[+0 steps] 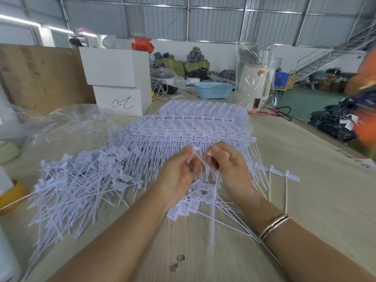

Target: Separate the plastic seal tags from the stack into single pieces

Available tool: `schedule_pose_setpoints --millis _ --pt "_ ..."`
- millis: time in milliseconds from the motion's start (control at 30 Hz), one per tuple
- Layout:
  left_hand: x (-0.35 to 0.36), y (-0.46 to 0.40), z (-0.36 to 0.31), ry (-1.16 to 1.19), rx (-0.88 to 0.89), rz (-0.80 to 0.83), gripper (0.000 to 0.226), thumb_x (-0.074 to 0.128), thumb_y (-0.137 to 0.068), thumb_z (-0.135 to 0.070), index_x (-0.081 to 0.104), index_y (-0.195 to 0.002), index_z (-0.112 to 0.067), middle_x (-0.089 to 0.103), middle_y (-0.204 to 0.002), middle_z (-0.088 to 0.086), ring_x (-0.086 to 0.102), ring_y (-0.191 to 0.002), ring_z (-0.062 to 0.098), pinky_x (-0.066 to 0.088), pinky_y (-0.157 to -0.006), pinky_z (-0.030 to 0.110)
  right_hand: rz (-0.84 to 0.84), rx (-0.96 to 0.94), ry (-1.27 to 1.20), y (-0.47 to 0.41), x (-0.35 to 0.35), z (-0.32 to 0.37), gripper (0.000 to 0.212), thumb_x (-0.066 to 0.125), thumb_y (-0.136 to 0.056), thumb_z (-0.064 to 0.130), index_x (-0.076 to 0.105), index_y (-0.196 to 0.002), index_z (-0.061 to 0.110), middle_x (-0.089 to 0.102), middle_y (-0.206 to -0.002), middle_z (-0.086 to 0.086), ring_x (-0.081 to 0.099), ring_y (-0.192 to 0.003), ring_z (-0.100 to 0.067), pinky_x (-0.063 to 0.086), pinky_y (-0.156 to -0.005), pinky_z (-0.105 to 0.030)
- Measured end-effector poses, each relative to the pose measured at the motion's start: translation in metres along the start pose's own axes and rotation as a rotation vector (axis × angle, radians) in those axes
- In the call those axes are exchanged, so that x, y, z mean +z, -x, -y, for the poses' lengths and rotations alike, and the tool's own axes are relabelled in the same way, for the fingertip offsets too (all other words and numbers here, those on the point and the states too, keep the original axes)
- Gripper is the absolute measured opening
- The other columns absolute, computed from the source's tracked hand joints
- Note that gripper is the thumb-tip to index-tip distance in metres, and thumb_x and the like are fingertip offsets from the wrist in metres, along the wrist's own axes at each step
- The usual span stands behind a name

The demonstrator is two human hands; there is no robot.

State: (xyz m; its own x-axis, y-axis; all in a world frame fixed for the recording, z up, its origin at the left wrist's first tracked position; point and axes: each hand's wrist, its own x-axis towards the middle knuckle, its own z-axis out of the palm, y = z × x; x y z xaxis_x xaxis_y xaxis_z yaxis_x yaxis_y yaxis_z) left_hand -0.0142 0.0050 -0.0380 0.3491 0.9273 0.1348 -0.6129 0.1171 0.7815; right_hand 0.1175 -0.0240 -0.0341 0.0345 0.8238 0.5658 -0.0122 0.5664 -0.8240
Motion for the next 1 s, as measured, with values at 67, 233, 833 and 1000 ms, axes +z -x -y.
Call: schedule_pose_setpoints --millis 67,233,833,1000 --pt "-0.007 -0.003 -0.008 0.111 0.031 -0.044 0.011 0.059 -0.079 -0.020 0.056 -0.075 -0.010 0.053 -0.064 0.002 0.051 -0.058 0.009 0.048 -0.055 0.018 -0.038 -0.041 0.016 -0.004 -0.007 0.000 0.032 0.049 -0.096 0.024 0.056 -0.065 0.023 0.049 -0.056 0.006 0.041 -0.051 -0.009 0.037 -0.056 -0.016" --pt "-0.021 -0.002 -0.024 -0.484 0.163 -0.009 0.039 0.053 -0.086 -0.023 0.070 -0.052 -0.021 0.060 -0.054 -0.006 0.046 -0.057 0.011 0.034 -0.062 0.026 0.170 0.074 0.277 -0.005 -0.029 -0.008 0.032 0.059 -0.087 0.031 0.044 -0.060 0.024 0.041 -0.055 0.012 0.037 -0.052 -0.006 0.034 -0.058 -0.017" --pt "-0.044 -0.002 -0.020 -1.667 0.264 0.044 0.053 0.048 -0.088 -0.059 0.054 -0.052 -0.021 0.041 -0.041 -0.008 0.036 -0.036 0.004 0.030 -0.046 0.021 0.648 0.651 1.404 0.005 -0.014 0.048 0.086 0.011 -0.045 0.100 0.036 -0.048 0.018 0.041 -0.048 0.005 0.045 -0.047 -0.014 0.037 -0.054 -0.028" --pt "-0.041 -0.002 -0.020 -1.670 0.303 -0.108 0.059 0.033 -0.096 -0.052 0.067 -0.067 -0.014 0.052 -0.044 0.001 0.048 -0.040 0.009 0.042 -0.050 0.026 0.746 0.484 1.628 0.019 0.016 0.042 0.085 0.018 -0.055 0.099 0.042 -0.057 0.018 0.048 -0.058 0.003 0.047 -0.055 -0.013 0.031 -0.052 -0.026"
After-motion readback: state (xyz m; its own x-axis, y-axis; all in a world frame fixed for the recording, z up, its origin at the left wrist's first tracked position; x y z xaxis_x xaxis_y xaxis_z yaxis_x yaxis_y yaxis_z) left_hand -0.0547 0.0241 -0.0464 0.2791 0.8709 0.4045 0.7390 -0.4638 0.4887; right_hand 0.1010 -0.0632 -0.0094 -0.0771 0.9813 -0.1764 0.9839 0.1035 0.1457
